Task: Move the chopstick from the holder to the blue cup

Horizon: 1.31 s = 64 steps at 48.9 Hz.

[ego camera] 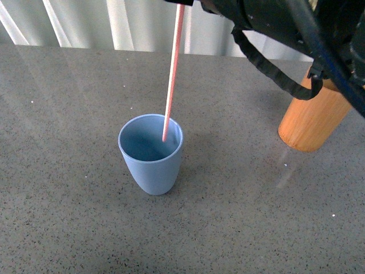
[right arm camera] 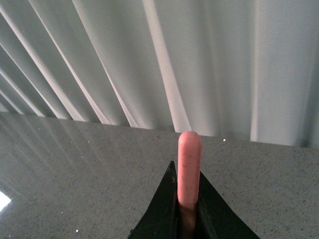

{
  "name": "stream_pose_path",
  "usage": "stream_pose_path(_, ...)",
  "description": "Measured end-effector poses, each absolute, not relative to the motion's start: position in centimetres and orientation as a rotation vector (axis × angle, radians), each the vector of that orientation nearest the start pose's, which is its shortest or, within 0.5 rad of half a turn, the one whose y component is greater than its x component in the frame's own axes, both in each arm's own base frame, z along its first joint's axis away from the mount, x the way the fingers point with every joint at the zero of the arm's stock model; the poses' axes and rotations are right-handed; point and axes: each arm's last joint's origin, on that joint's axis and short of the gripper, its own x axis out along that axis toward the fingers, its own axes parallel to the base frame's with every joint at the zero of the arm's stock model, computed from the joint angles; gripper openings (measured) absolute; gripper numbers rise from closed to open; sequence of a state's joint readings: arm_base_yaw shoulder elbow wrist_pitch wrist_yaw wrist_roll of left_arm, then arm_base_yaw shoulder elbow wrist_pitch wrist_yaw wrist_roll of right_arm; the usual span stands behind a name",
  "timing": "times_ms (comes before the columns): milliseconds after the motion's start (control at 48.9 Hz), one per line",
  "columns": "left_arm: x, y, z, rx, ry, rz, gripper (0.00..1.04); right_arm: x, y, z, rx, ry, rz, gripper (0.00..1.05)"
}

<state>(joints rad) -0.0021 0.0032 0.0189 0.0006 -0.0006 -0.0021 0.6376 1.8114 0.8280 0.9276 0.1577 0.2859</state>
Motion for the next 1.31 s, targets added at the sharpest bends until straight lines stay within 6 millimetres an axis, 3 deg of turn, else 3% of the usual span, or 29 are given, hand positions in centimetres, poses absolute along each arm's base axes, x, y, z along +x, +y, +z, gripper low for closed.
stream_pose_path(225,9.7,0.0,17.0,-0.002,-0.016,-0.002,0.98,29.6,21.4,18.2,0.256,0.127,0.472,0.02)
stream_pose_path(655,9.7,0.0,17.0,-0.002,-0.016,-0.002,0.98,29.4,21.5,18.1,0.254,0.148,0.469,0.7)
stream_pose_path(819,9.7,0.0,17.0,-0.002,-0.016,-0.002,0.98,29.2,21.2,19.3,0.252,0.11,0.468,0.97)
stream_pose_path(1023,9.7,0.0,17.0,-0.002,-0.016,-0.002,0.98,29.1,20.0,21.5,0.217,0.049,0.438,0.95)
stream_pose_path(1310,9.7,0.0,17.0,-0.002,-0.016,-0.002,0.98,29.5,17.5,22.2,0.176,0.042,0.34,0.95)
